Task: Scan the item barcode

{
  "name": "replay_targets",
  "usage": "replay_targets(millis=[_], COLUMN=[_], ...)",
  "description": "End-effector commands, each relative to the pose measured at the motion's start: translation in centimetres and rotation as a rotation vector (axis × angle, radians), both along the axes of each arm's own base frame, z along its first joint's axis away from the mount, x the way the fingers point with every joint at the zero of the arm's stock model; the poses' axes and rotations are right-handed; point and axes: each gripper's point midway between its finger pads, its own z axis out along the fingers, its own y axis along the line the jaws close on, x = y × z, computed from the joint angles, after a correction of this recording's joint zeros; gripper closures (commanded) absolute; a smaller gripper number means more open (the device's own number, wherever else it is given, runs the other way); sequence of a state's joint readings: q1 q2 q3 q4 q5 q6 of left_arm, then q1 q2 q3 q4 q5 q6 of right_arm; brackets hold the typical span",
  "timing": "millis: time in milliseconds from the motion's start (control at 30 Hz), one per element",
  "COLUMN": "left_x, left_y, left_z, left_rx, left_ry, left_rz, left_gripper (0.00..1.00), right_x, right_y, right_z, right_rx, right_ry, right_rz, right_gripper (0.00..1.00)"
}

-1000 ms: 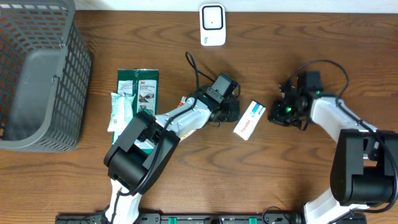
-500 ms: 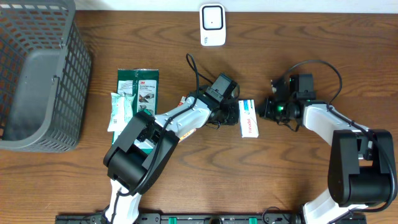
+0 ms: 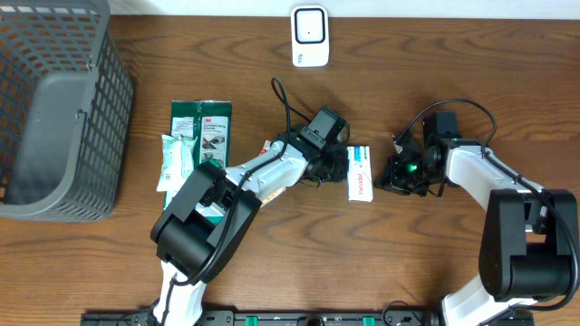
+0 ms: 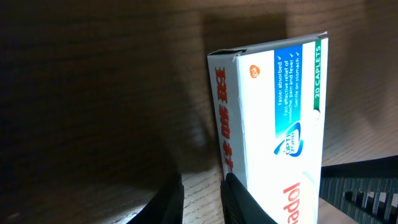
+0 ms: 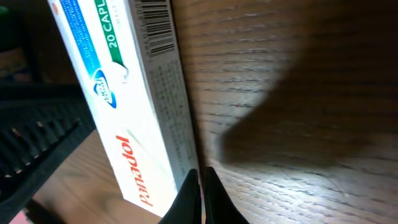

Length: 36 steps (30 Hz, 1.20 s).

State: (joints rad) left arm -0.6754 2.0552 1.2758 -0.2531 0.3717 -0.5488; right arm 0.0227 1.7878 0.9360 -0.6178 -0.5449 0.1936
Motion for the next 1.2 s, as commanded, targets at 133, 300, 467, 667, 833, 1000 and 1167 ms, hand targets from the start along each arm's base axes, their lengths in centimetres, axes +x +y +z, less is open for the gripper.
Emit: replay_targets(millis=[133,300,467,667,833,1000,1167], left_x=[-0.2,-0.5,-1.1,-2.2,-3.1,-4.2,-5.1], left_y=[1.3,1.4,1.5,2.4,2.0,0.6,-0.2], left_z=[-1.8,-1.9,-2.1,-3.4,-4.0,-3.6,-3.6], left_rx=[0.066,0.067,0.084,0.133,0.116,0.066,0.062], left_ry=[0.011,0.032,0.05,0.101,0.143,0.173,0.187], left_rz=[0.01,0.027,0.022,0.021,0.0,-0.041,-0.048], left_gripper=[0.76,0.76,0.76,0.75,0.75,0.75,0.75], right_x=[-0.2,-0.9,-1.2,-1.2,-1.4,-1.6,-1.6], right_y=[-0.6,0.2,1.0,0.5,0.8,1.2,1.4], right_z=[-0.2,-0.8,-0.7,-1.1,-1.3,-1.5,-1.5], right_rx=[-0.051,-0.047,-0.038,-0.08,-0.096,-0.12,-0.119], right_ry=[-0.013,0.004,0.025,0.03,0.042,0.054,0.064], right_rz=[0.002,0.0,-0.012,-0.027,-0.031,-0.038,-0.063], right_gripper=[0.99,0.99,0.99,0.99,0.99,0.99,0.99])
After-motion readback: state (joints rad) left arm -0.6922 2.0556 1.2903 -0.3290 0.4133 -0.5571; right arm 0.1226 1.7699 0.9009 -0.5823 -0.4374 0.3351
